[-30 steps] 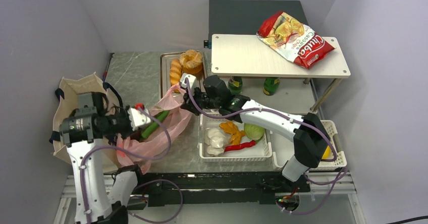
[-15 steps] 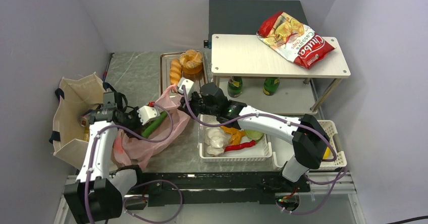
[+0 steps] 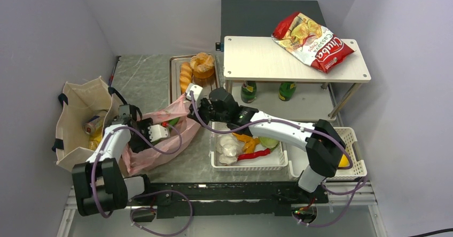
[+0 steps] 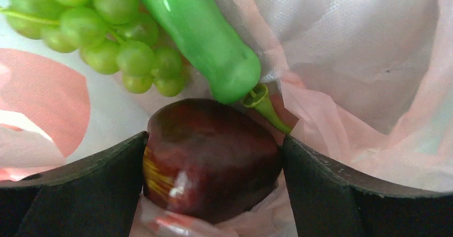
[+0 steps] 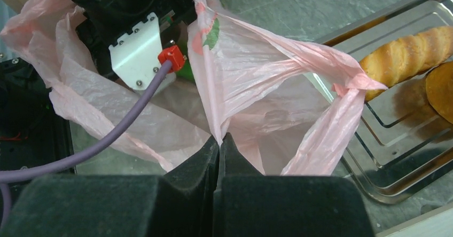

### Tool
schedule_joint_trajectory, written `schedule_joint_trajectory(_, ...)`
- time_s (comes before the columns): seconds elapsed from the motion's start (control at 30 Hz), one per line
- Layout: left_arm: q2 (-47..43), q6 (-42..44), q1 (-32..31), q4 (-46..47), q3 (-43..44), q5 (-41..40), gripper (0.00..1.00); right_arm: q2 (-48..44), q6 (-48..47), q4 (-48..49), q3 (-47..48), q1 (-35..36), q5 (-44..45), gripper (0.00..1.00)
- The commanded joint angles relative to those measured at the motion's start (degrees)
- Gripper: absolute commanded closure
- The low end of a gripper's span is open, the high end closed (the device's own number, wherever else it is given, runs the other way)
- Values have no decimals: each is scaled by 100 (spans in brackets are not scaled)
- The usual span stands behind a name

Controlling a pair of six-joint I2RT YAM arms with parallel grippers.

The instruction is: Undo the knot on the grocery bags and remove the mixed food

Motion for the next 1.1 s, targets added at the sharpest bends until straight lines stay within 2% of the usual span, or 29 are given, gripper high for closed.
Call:
schedule_joint_trajectory(0.0, 254, 237, 8, 783, -453, -728, 8, 108, -87, -103, 332, -16, -109, 100)
schedule_joint_trajectory(0.07, 397, 192, -2, 900, -544, -885, 17, 156, -123, -148, 374, -9, -127, 100)
schedule_joint_trajectory(0.13, 486, -4, -11, 658, -370, -765, 40, 176, -140, -161, 395, -17, -131, 100)
schedule_joint_trajectory(0.17, 458, -129, -9, 375, -165, -517, 55, 178, -146, -165, 406, -15, -123, 100)
schedule_joint_trajectory(0.23, 219, -236, 86, -426, 376, 317, 80, 174, -164, -183, 403, -13, -135, 100)
schedule_joint_trajectory(0.3, -179, -124, 203, -1508, 964, 1310, 91, 178, -168, -204, 396, -15, -144, 100)
schedule_joint_trajectory(0.47, -609, 445, 243, -3211, 2254, 3232, 96, 195, -133, -185, 383, -15, -180, 100)
schedule_joint_trajectory(0.6, -648, 611, 236, -3973, 2968, 4109, 94, 229, -104, -182, 411, -18, -187, 100)
schedule_joint_trajectory(0.73, -587, 223, 244, -4099, 3428, 4678, 90, 247, -101, -177, 421, -20, -199, 100)
schedule_joint_trajectory(0.83, -593, -393, 271, -3867, 3540, 5078, 88, 265, -117, -197, 443, -24, -207, 100)
schedule_joint_trajectory(0.97, -615, -964, 330, -3703, 3404, 5524, 91, 286, -177, -349, 550, -22, -280, 100)
schedule_joint_trajectory(1.07, -750, -1052, 421, -3449, 3064, 5595, 92, 198, -149, -487, 657, -60, -462, 90)
